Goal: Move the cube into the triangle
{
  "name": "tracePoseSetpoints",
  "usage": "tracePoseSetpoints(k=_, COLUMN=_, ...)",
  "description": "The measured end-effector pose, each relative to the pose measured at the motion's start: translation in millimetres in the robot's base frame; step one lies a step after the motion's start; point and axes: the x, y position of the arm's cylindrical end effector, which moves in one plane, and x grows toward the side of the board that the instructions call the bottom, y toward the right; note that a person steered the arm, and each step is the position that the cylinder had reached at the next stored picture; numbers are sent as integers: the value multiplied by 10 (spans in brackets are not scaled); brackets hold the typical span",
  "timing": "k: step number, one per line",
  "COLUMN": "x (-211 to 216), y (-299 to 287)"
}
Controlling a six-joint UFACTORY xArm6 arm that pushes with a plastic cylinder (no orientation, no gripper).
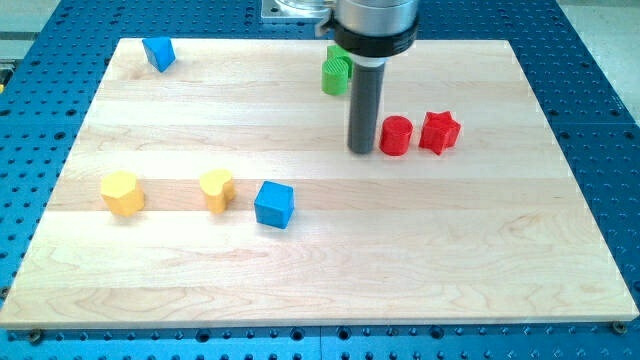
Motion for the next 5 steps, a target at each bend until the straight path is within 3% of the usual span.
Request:
tracePoseSetpoints(k=2, x=-18, y=311)
tracePoseSetpoints(k=3, x=502, y=-112)
tracePoseSetpoints(k=4, x=1386, y=-312)
tracePoseSetpoints(k=5, x=1474, y=-1136)
